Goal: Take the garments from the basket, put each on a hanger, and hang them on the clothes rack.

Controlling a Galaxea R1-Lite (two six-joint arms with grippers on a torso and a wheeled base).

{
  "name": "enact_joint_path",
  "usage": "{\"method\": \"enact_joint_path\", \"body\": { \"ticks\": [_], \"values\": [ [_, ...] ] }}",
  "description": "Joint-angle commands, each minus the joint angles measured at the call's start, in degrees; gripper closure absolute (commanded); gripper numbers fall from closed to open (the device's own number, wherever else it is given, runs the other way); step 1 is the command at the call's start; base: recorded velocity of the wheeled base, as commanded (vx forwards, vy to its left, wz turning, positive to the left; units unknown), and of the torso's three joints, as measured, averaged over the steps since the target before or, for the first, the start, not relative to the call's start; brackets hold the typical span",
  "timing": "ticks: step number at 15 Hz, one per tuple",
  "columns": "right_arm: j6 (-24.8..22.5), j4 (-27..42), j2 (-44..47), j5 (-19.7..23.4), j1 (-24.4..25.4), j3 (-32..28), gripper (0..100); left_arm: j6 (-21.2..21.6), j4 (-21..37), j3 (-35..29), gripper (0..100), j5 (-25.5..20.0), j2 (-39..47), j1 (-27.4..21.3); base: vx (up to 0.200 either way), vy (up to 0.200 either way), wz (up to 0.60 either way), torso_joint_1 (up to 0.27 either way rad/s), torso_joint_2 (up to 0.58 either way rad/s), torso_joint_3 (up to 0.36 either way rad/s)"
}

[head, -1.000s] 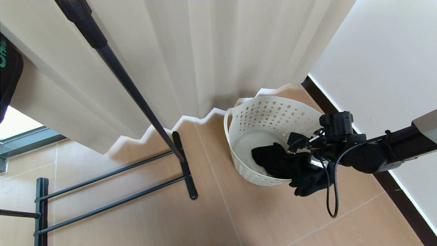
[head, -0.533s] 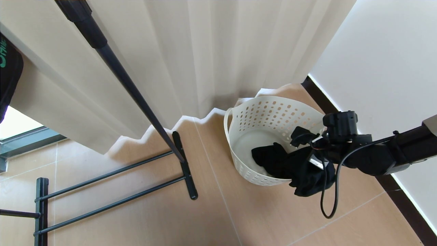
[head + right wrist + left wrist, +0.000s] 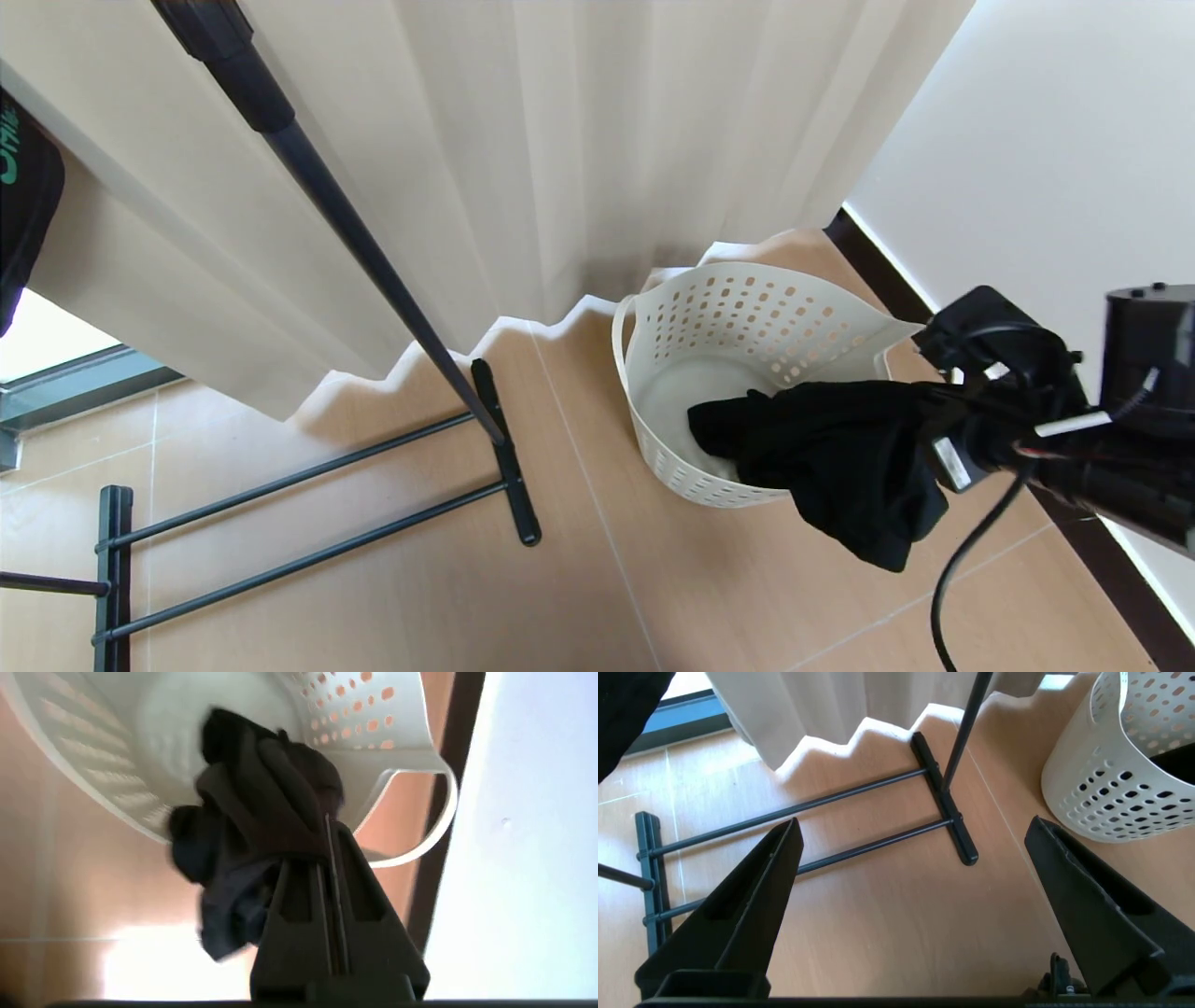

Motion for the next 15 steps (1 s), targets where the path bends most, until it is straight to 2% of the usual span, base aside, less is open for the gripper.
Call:
{"method": "enact_joint_path", "body": {
  "ticks": [1,6,11,15],
  "values": [
    [4.56,-0.3,-12.12,0.03,4.78,7.05,100,-0.02,0.02,-0.06,0,0.04,0.07,0.02,0.0,0.0,0.0,0.0,0.0,0.0],
    [5.09,-3.46,-12.65,-0.14,5.57,8.64,100,-0.11,0.02,-0.06,0,-0.05,0.07,0.02,0.0,0.0,0.0,0.0,0.0,0.023],
    [5.09,-9.44,-12.21,-0.23,5.66,11.89,100,-0.2,0.02,-0.06,0,0.04,0.07,0.02,0.0,0.0,0.0,0.002,0.0,0.179],
    [5.0,-10.23,-12.03,-0.23,5.57,12.06,100,-0.11,0.02,-0.06,0,0.04,0.07,0.02,0.0,0.0,0.0,0.002,0.0,0.202]
  ]
}}
